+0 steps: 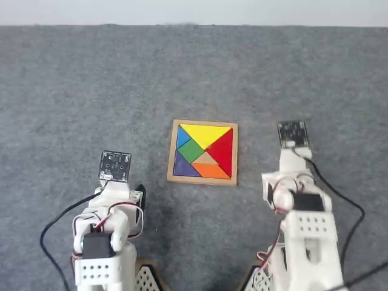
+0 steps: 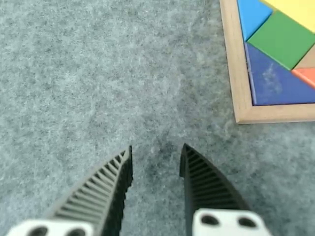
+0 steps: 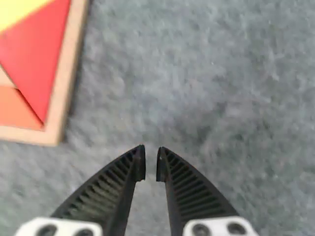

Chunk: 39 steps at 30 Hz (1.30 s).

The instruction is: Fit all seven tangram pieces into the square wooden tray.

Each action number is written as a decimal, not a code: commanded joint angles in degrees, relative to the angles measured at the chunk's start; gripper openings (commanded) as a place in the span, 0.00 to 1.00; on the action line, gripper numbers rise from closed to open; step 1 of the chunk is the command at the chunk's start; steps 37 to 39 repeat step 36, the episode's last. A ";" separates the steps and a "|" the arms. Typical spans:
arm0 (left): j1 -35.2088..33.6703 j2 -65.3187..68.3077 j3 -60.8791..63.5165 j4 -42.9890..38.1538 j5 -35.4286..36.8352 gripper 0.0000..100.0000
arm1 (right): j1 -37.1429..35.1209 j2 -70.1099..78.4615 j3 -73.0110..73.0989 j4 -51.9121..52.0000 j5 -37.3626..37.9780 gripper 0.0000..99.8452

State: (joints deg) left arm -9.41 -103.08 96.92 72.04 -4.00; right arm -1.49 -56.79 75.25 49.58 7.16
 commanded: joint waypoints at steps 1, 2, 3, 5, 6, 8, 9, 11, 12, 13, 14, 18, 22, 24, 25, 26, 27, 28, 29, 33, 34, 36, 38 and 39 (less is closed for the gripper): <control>0.09 -1.58 -0.48 0.53 -0.35 0.15 | 4.18 -11.03 5.63 -0.66 4.13 0.06; 0.09 -1.58 -0.48 0.53 -0.35 0.15 | 4.97 -13.23 7.03 -0.57 4.22 0.06; 0.09 -1.58 -0.48 0.53 -0.35 0.15 | 5.67 -15.43 8.53 -0.57 4.22 0.06; 0.09 -1.58 -0.48 0.53 -0.35 0.15 | 6.99 -20.00 11.43 -0.57 4.22 0.06; 0.09 -1.58 -0.48 0.53 -0.35 0.15 | 7.69 -22.37 12.75 -0.57 4.22 0.06; 0.09 -1.58 -0.48 0.53 -0.35 0.15 | 9.36 -26.95 15.30 -0.48 4.22 0.06; 0.09 -1.58 -0.48 0.53 -0.35 0.15 | 10.33 -29.23 16.18 0.22 4.22 0.06; 0.09 -1.58 -0.48 0.53 -0.35 0.15 | 11.82 -33.80 16.88 3.47 4.22 0.06; 0.09 -1.58 -0.48 0.53 -0.35 0.15 | 12.35 -36.26 17.05 5.67 4.22 0.06; 0.09 -1.58 -0.48 0.53 -0.35 0.15 | 12.53 -38.55 17.14 7.96 4.22 0.06; 0.09 -1.58 -0.48 0.53 -0.35 0.15 | 12.53 -41.01 17.23 10.24 4.22 0.06; 0.09 -1.58 -0.48 0.53 -0.35 0.15 | 12.26 -48.04 20.92 14.73 4.31 0.06; 0.09 -1.58 -0.48 0.53 -0.35 0.15 | 12.70 -45.76 21.19 14.20 4.31 0.06; 0.09 -1.58 -0.48 0.53 -0.35 0.15 | 12.62 -45.67 21.27 14.55 4.31 0.06; 0.09 -1.58 -0.48 0.53 -0.35 0.15 | 12.70 -45.67 21.27 14.55 4.31 0.06; 0.09 -1.58 -0.48 0.53 -0.35 0.15 | 12.70 -45.58 21.27 14.55 4.31 0.06; 0.09 -1.58 -0.48 0.53 -0.35 0.15 | 12.70 -45.41 21.27 14.55 4.31 0.06; 0.09 -1.58 -0.48 0.53 -0.35 0.15 | 12.70 -45.23 21.27 14.55 4.31 0.06; 0.09 -1.58 -0.48 0.53 -0.35 0.15 | 12.70 -45.14 21.27 14.64 4.31 0.06; 0.09 -1.58 -0.48 0.53 -0.35 0.15 | 12.62 -45.49 21.27 20.53 4.31 0.06; 0.09 -1.58 -0.48 0.53 -0.35 0.15 | 12.44 -45.58 21.27 22.90 4.31 0.06; 0.09 -1.58 -0.48 0.53 -0.35 0.15 | 12.35 -46.02 21.10 24.92 4.22 0.06; 0.09 -1.58 -0.48 0.53 -0.35 0.15 | 12.35 -46.02 21.10 24.92 4.22 0.06; 0.09 -1.58 -0.48 0.53 -0.35 0.15 | 12.35 -46.02 21.10 24.92 4.22 0.06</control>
